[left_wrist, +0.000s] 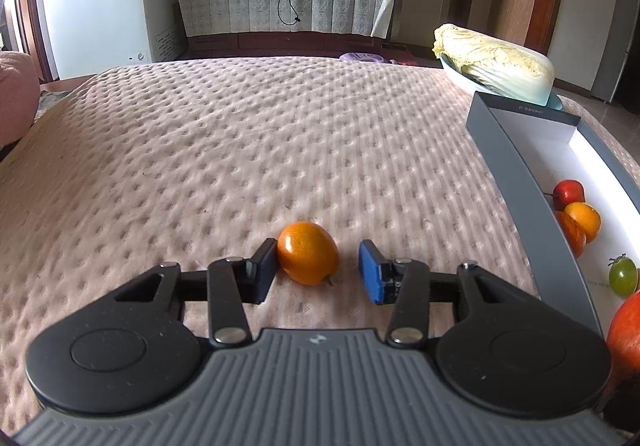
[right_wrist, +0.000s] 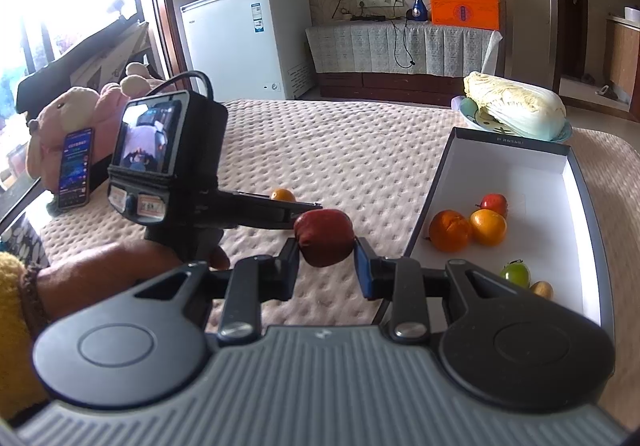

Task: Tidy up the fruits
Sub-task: 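Grasp the red apple with the right gripper while the left grasps the orange, then carry the red apple and orange with both grippers over the grey box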

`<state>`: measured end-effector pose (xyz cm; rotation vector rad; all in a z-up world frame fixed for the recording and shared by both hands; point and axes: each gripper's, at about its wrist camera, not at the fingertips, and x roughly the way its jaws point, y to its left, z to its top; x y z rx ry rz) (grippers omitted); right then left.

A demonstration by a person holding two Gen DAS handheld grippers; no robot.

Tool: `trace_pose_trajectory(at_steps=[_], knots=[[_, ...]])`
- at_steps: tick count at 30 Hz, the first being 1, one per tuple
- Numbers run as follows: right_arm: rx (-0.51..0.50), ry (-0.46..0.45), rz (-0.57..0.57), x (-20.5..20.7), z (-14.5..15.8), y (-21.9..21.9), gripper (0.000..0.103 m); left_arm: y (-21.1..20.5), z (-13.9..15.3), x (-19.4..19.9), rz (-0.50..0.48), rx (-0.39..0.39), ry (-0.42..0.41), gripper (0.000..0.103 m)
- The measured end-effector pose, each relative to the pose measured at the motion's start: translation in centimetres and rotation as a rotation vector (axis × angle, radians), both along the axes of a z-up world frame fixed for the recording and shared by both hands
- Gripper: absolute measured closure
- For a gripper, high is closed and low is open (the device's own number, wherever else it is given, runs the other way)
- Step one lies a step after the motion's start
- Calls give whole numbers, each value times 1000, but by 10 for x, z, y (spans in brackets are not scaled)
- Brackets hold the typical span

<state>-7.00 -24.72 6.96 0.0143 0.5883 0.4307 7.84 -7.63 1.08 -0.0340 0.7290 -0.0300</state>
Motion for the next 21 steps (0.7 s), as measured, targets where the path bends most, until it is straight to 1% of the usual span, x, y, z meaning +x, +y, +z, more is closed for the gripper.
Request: trace_pose_trajectory(at_steps=[1, 2, 4, 8, 10, 15, 21], knots=[[0, 0, 2, 1, 0, 0, 70, 1, 0, 0, 3, 0, 1, 63], [0, 0, 4, 1, 0, 1, 70, 3, 1, 0, 6, 1, 2, 66], [0, 0, 7, 1, 0, 2, 70, 7, 1, -1, -1, -12, 5, 66], [2, 1, 12, 1, 0, 5, 70, 8, 2, -5, -16, -5, 7, 66], [1, 1, 18, 1, -1, 7, 70, 11, 2, -5, -17, -17, 13, 66], [-7, 8, 27, 3, -4, 12, 70, 19, 4, -8, -9, -25, 22, 66], [-8, 16, 36, 6, -6, 17, 70, 30, 7, -10, 13, -12, 28, 66]])
